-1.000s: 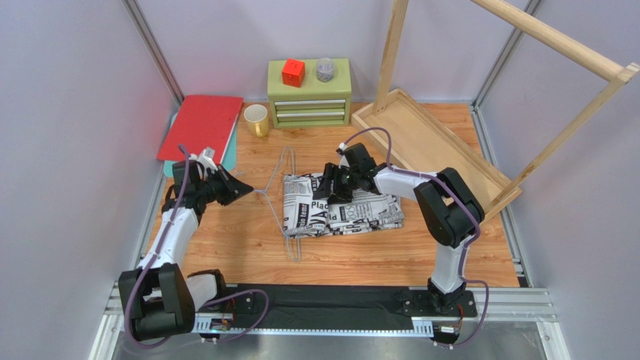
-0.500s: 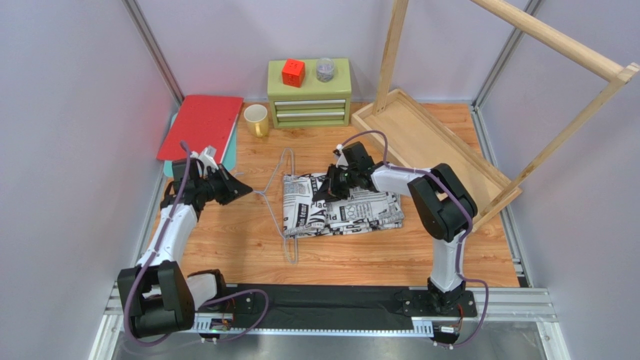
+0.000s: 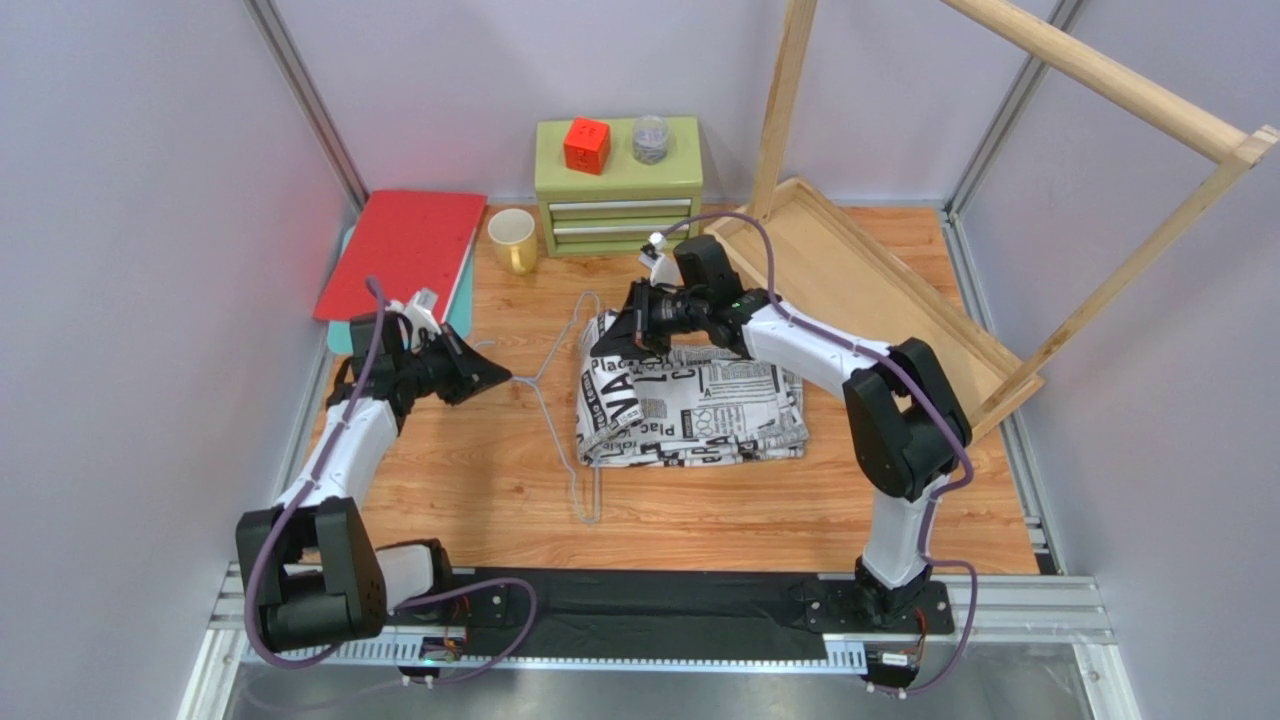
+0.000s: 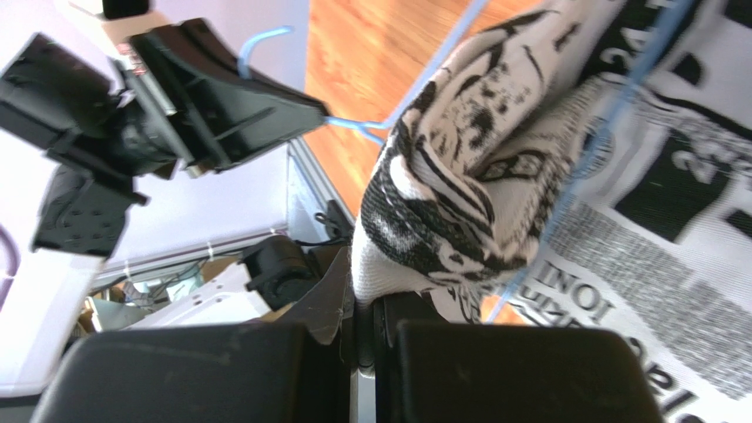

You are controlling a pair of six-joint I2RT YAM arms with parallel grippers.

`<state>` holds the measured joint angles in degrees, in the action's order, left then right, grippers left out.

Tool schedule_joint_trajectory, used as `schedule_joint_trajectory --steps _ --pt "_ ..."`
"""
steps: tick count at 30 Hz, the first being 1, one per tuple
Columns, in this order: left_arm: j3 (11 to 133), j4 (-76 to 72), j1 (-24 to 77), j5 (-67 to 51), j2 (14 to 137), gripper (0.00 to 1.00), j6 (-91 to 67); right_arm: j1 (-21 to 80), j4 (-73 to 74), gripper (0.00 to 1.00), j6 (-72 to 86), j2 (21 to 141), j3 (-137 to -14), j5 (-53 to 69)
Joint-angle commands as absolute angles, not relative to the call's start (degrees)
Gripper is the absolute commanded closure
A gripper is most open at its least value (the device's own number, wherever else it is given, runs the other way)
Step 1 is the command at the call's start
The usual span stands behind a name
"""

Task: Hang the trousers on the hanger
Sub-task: Place trousers on hanger

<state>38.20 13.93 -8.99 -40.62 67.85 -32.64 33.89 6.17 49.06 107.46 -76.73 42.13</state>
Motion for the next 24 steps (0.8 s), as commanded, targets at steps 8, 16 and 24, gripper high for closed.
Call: schedule_joint_trajectory --steps 8,16,24 --pt "37.62 2.64 -4.13 -43.15 73.03 1.0 -41.57 37.09 1.32 1.0 58.44 104.06 -89.9 44.74" --pt "36.56 -1.06 -2.29 -42.89 76.28 1.0 -44.38 38.76 -3.51 1.0 64.69 103.54 -93.95 44.47" --pt "38.14 6.23 -4.3 -41.58 74.45 1.0 -39.12 33.85 1.13 1.0 59.08 97.74 -83.52 44.91"
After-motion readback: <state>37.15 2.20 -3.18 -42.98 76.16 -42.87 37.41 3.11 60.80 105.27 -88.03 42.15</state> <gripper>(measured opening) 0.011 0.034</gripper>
